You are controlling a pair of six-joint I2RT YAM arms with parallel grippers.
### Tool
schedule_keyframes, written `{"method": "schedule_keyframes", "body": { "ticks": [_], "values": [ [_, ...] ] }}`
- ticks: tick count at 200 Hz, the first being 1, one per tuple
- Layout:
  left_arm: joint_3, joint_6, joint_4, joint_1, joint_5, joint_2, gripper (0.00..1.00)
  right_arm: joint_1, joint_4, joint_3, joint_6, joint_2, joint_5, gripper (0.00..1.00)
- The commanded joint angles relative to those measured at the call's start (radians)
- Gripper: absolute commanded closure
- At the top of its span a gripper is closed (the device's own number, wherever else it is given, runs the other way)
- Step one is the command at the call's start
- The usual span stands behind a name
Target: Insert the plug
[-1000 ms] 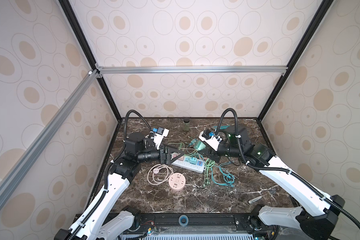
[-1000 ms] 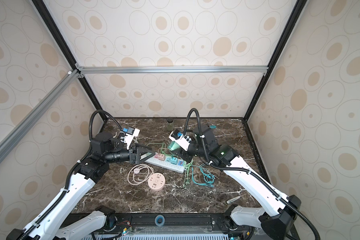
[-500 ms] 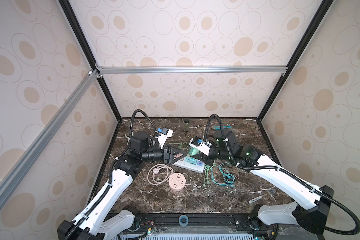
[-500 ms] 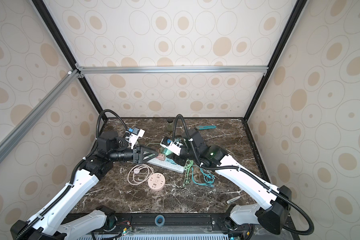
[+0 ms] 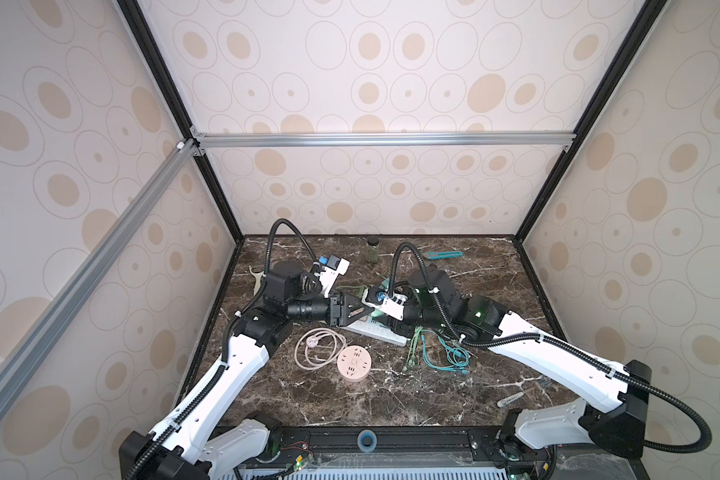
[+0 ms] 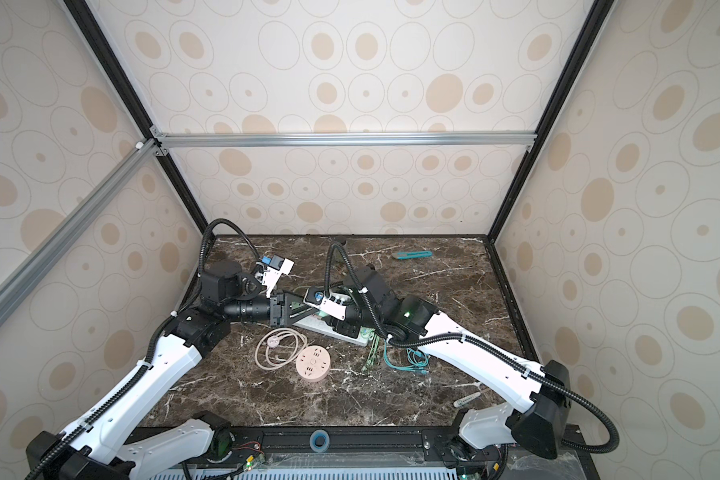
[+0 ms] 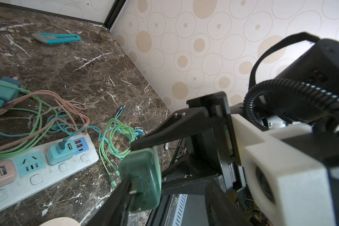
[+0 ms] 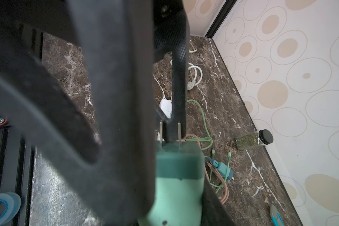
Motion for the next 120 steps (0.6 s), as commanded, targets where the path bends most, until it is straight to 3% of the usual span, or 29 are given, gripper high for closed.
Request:
{"method": "schedule_keyframes", "body": {
  "ticks": [1, 29, 80, 120],
  "values": [
    [0.012, 0.003, 0.016, -0.01, 0.032, 0.0, 0.45, 0.017, 0.053, 0.036, -0.041, 0.014, 0.049, 0.8],
    [0.006, 0.003, 0.015, -0.01, 0.03, 0.006, 0.5, 0.023, 0.062, 0.035, -0.051, 0.012, 0.06, 0.81],
    [0.042, 0.049, -0.059, -0.012, -0.065, 0.044, 0.45, 0.024, 0.06, 0.028, -0.064, 0.003, 0.077, 0.81],
    [0.055, 0.048, -0.059, -0.012, -0.079, 0.061, 0.48, 0.024, 0.057, 0.014, -0.065, -0.001, 0.083, 0.81]
  ]
}}
